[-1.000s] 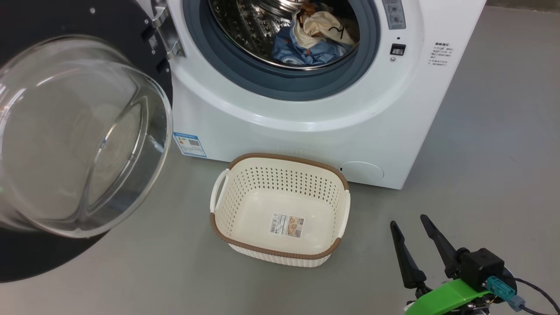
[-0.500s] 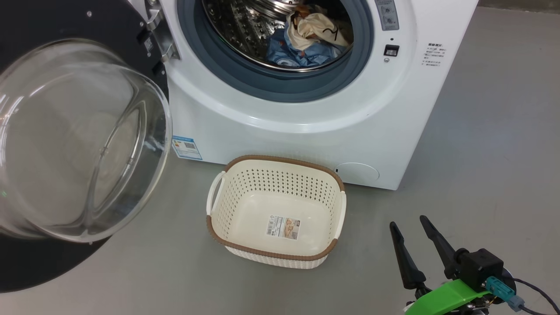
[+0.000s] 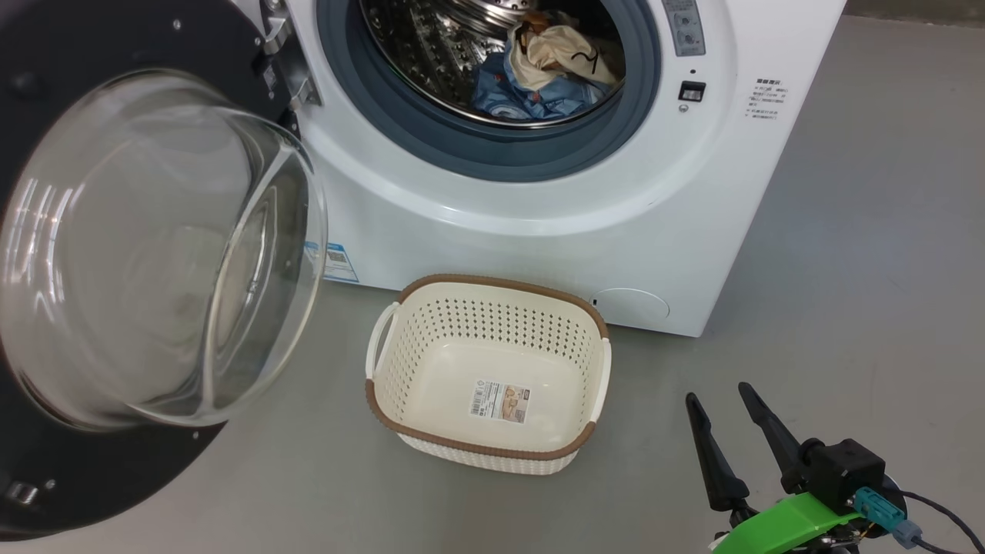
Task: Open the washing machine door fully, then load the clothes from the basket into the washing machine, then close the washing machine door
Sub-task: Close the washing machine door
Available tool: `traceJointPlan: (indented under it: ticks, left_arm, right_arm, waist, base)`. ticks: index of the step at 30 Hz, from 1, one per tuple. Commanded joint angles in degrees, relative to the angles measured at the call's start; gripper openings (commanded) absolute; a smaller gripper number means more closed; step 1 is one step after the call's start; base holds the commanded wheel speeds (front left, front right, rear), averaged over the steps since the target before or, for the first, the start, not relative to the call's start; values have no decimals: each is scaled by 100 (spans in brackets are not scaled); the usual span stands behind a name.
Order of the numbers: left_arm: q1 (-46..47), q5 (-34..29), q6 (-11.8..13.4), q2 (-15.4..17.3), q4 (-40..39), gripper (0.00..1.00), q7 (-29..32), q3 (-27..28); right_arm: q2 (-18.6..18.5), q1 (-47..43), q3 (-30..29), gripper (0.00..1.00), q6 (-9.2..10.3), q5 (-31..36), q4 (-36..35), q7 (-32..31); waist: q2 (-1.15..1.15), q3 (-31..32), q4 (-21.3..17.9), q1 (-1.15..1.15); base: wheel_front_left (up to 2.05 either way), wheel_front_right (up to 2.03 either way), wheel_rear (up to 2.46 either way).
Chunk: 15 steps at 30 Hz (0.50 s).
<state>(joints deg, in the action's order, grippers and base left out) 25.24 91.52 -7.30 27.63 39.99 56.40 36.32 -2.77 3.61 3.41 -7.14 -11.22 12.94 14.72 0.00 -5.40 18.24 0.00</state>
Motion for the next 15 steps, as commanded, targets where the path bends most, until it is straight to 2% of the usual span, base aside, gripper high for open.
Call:
traceJointPlan:
  ticks: [1,8,15]
  left_arm:
    - [-115,56,-19,221,-268,0,148,71]
    - [-627,412,35,-187,-1121,0,774,75]
    - [-1282,703,213,-803,-2415,0,1346,-98]
  right_arm:
    - [-10,140,169,100,-35,-61,-107,27]
    - [-10,146,176,100,-35,-104,-74,27]
    - [-10,128,187,100,-35,-144,-77,28]
  waist:
    - [0,6,6,0]
    - [0,37,33,0]
    - [0,34,36,0]
  base:
    - [0,0,0]
    - [0,0,0]
    - [0,0,0]
